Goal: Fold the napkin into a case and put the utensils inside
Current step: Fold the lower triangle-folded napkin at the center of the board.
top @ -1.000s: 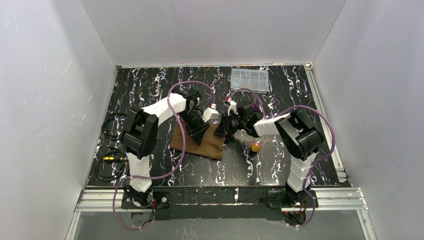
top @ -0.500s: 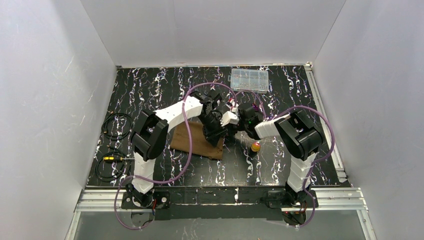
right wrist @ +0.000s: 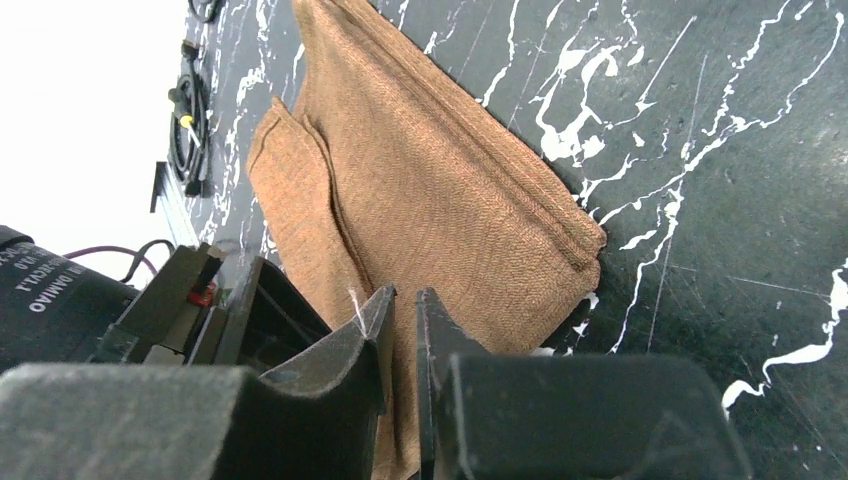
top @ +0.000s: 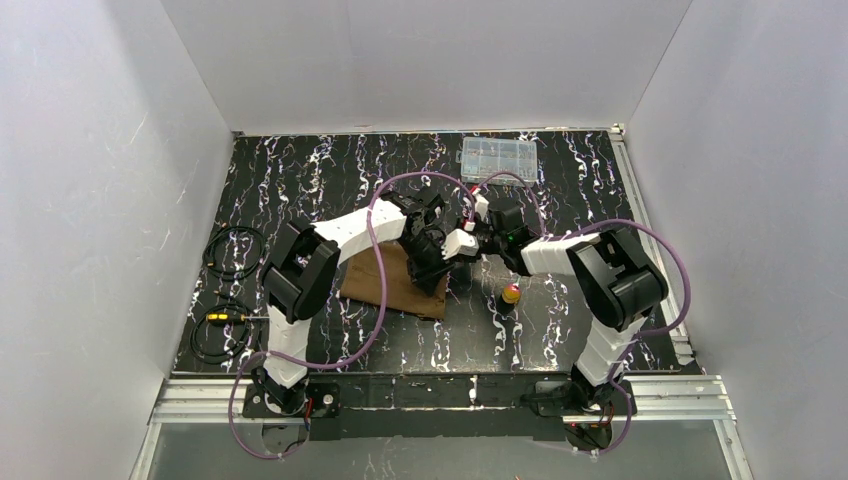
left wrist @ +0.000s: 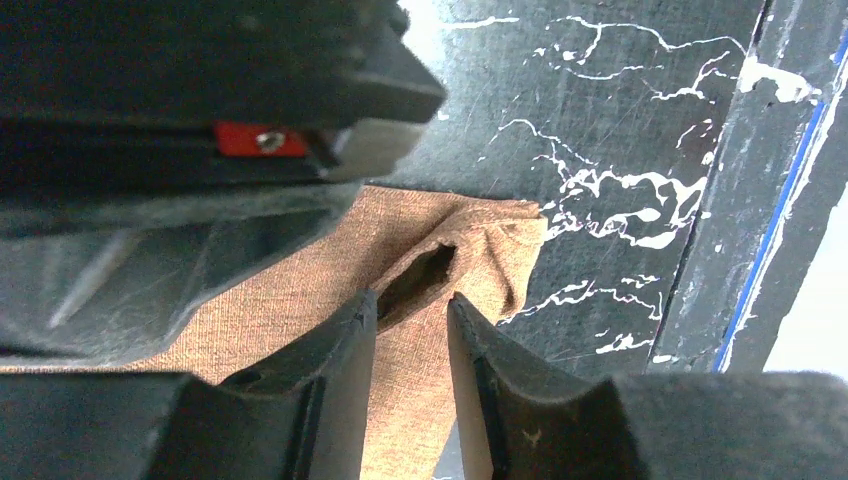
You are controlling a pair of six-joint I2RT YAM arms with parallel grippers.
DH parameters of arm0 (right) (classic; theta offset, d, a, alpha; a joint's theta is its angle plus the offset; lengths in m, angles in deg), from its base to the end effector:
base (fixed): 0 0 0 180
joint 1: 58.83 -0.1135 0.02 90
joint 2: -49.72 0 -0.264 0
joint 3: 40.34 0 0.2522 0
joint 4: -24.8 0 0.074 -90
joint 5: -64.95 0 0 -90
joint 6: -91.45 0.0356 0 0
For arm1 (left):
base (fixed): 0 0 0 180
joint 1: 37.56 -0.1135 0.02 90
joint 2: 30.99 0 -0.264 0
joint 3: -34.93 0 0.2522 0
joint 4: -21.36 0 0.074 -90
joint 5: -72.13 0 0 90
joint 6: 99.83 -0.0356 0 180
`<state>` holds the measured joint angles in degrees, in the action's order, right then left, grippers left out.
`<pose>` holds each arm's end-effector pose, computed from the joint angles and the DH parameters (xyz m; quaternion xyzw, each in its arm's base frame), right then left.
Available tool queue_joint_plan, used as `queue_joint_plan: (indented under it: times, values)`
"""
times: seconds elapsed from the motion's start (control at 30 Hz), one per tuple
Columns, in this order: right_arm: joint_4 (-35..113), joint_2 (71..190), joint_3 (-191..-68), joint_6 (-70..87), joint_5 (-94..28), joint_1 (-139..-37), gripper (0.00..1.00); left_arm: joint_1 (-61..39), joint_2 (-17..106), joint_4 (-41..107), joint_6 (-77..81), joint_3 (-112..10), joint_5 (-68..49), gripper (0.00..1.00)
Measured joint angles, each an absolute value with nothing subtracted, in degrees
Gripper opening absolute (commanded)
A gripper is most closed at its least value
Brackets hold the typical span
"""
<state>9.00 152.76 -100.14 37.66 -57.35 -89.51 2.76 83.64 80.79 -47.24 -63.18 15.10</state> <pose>0.2962 0.1978 0.1500 -0.1047 0.8269 0.4732 0.2851 0.2902 -0.2717 0.1810 0.6242 0.7192 -0.2845 0.1101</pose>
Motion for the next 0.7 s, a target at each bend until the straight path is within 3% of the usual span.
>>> queue_joint_plan:
  times: [0.33, 0.57, 0.7]
  values:
    - [12.91, 151.34, -100.17, 36.32, -57.39, -89.22, 0.17, 2.95, 83.14, 80.37, -48.0, -62.64, 15.05, 0.26]
    - [13.15, 153.07, -100.14, 35.36, -56.96, -89.22, 0.1, 2.98, 83.16, 80.35, -47.67, -62.64, 14.55, 0.0]
    - [13.54, 154.25, -99.1, 34.18, -55.34, -89.22, 0.07, 2.98, 83.16, 79.85, -47.65, -62.64, 14.05, 0.0]
